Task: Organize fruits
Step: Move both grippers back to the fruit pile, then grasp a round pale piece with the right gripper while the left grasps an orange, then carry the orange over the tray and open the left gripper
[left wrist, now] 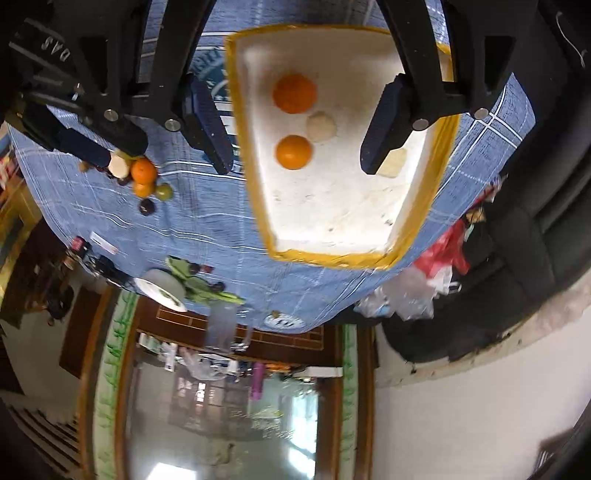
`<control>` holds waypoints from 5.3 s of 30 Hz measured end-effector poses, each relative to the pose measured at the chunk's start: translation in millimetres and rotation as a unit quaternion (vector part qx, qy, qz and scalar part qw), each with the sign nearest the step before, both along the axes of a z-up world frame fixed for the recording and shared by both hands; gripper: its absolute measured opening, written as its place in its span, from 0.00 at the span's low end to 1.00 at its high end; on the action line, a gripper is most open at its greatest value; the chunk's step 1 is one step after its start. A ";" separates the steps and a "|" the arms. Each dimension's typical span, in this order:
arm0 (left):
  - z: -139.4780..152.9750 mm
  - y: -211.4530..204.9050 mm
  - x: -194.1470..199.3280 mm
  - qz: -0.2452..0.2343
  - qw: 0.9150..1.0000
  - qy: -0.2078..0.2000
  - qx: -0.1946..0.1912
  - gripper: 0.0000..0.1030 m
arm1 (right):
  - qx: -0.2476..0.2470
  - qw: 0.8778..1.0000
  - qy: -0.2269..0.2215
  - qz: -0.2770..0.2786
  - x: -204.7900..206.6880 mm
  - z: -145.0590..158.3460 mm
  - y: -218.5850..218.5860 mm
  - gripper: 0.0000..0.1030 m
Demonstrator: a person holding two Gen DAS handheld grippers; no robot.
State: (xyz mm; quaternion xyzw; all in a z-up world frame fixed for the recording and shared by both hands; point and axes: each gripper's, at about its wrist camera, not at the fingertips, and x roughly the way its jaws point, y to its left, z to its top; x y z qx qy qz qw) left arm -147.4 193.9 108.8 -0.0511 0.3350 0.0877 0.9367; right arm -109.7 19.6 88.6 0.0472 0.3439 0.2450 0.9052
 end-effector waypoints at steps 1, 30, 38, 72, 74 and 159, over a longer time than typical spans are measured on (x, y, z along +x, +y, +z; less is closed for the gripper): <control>1.5 -6.2 -0.8 -0.005 1.000 -0.001 0.006 0.69 | 0.001 1.000 -0.001 -0.007 -1.1 0.2 -8.1 0.68; -29.1 -67.8 22.3 -0.072 0.996 0.055 0.016 0.69 | -0.013 0.990 0.054 -0.128 20.7 -35.9 -148.8 0.68; -45.8 -73.7 39.3 -0.086 0.993 0.076 0.001 0.69 | -0.009 0.995 0.067 -0.073 50.5 -40.1 -110.1 0.67; -72.1 -125.0 134.4 -0.190 0.971 0.126 -0.079 0.29 | 0.056 0.991 0.090 -0.079 79.8 -59.7 -113.5 0.36; -74.9 -129.7 139.8 -0.204 0.968 0.124 -0.083 0.29 | 0.070 0.990 0.097 -0.079 81.2 -61.2 -117.4 0.36; -66.2 92.1 1.5 0.037 0.993 0.057 -0.100 0.34 | 0.011 0.994 0.096 -0.047 29.8 -43.4 -72.8 0.22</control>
